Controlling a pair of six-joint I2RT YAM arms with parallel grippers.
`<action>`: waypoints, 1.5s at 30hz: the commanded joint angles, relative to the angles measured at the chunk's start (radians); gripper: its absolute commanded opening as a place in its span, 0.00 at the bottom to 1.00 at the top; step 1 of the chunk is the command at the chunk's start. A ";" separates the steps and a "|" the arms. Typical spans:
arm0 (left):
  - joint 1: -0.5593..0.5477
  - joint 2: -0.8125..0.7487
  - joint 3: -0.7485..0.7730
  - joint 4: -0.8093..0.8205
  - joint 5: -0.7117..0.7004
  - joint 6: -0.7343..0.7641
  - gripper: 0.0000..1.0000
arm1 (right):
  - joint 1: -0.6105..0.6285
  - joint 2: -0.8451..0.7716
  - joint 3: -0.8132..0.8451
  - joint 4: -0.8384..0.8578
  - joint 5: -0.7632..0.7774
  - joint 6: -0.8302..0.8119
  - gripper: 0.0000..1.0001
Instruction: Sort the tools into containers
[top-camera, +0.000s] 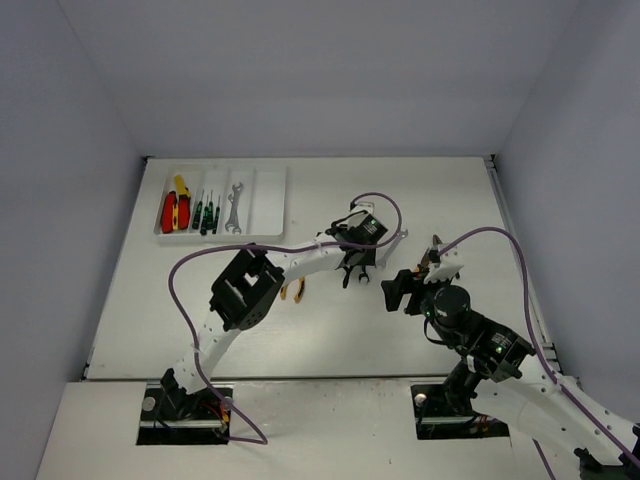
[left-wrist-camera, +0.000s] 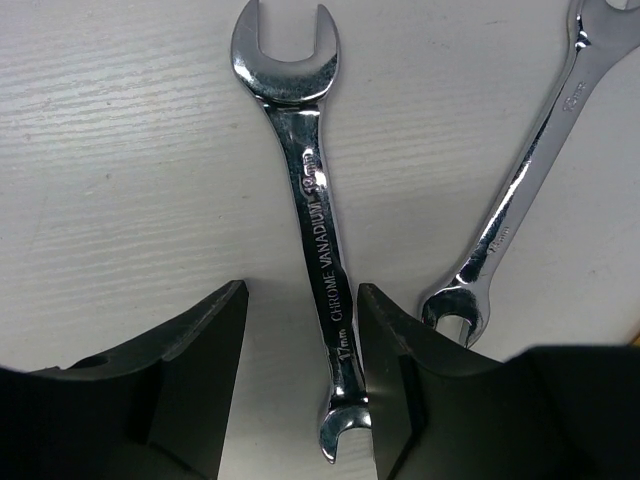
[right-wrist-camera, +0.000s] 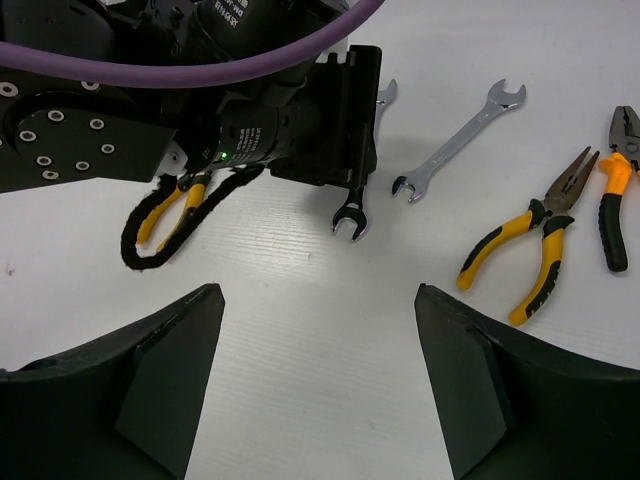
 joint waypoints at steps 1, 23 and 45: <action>-0.020 -0.010 -0.036 -0.020 0.005 -0.031 0.43 | -0.003 0.008 0.029 0.034 0.029 0.014 0.74; -0.069 -0.530 -0.721 -0.138 0.159 0.071 0.23 | -0.003 -0.006 0.033 0.031 0.082 -0.003 0.75; 0.049 -0.283 -0.336 -0.249 0.249 0.276 0.36 | -0.003 -0.039 0.028 0.023 0.069 0.002 0.75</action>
